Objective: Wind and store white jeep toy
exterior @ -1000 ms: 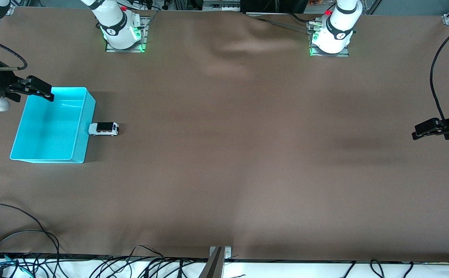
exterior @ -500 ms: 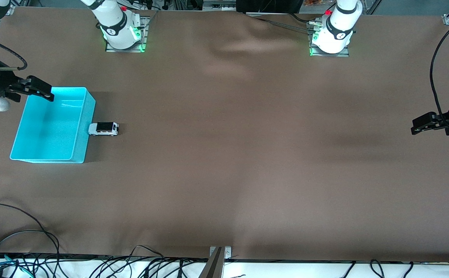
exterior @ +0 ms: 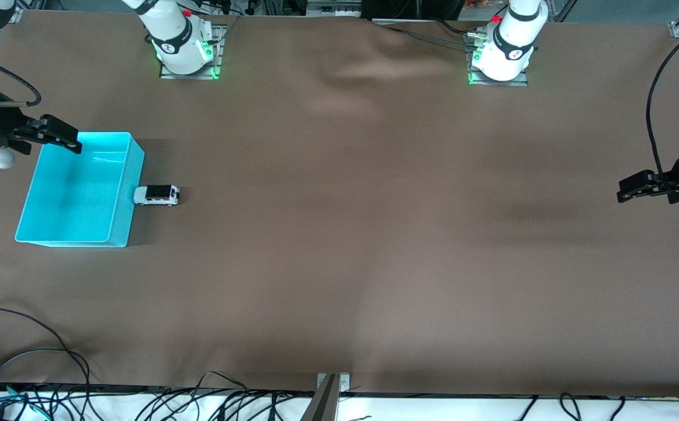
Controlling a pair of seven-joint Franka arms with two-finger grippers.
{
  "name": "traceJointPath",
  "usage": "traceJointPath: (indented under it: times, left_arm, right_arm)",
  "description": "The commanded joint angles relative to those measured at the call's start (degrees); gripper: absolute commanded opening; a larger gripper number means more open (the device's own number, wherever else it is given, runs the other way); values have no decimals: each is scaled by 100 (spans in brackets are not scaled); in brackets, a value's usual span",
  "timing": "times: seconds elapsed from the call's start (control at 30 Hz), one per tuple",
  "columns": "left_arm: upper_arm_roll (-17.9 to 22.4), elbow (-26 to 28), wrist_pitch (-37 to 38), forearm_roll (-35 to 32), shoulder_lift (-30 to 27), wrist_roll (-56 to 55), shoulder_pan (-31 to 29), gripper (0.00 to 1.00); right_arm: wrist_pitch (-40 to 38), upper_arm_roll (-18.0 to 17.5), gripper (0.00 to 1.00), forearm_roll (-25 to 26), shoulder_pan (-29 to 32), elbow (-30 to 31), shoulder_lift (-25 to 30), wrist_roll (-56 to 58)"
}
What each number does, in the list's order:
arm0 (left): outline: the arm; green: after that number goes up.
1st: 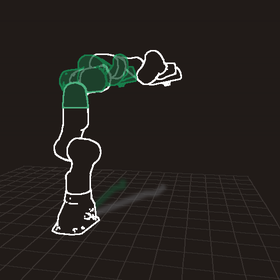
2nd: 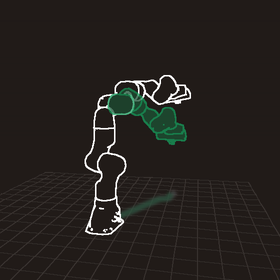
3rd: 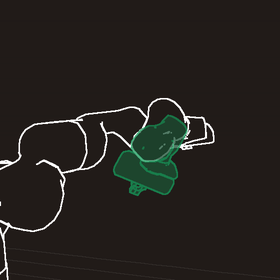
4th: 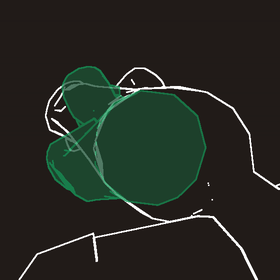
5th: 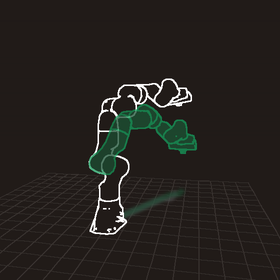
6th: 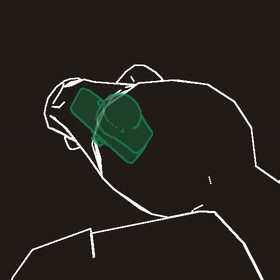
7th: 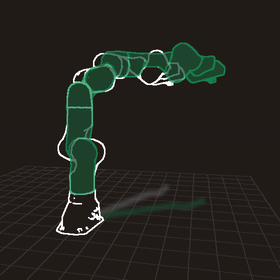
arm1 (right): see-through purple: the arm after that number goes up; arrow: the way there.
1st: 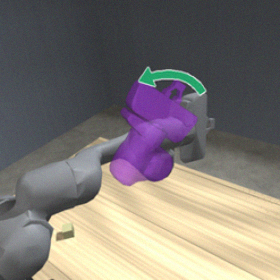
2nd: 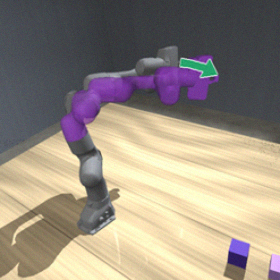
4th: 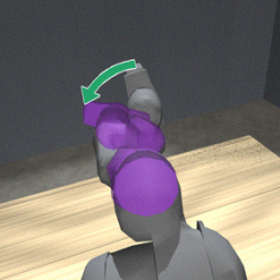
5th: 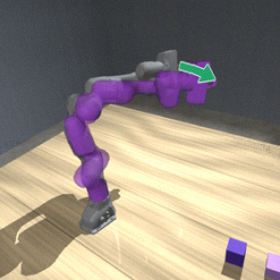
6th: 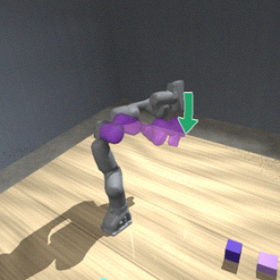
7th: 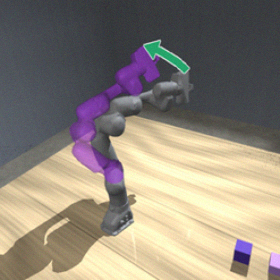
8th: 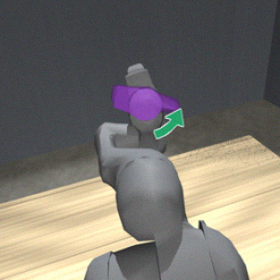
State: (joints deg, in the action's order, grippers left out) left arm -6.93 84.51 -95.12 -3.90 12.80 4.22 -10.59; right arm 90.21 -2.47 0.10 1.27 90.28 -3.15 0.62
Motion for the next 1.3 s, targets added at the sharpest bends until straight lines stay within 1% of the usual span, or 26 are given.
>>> traceJointPath:
  times: [0.0,0.13,0.4,0.73,1.27]
  left_arm:
    - [-19,653,-121,116,-611,123,-31,100]
    - [-19,900,-156,328,-831,123,-92,100]
    - [-10,804,-165,434,-744,123,-102,100]
    - [7,408,-130,433,-568,97,-93,100]
    - [-10,461,-69,425,-621,123,-58,100]
  right_arm:
    - [-118,9,100,-106,5,-143,-36,61]
    - [-126,9,100,-106,-4,-143,-36,52]
    - [-126,18,100,-107,14,-143,-36,43]
    - [-205,1,100,-98,-13,-107,-19,-88]
    - [-408,62,100,-89,31,-81,-36,-115]
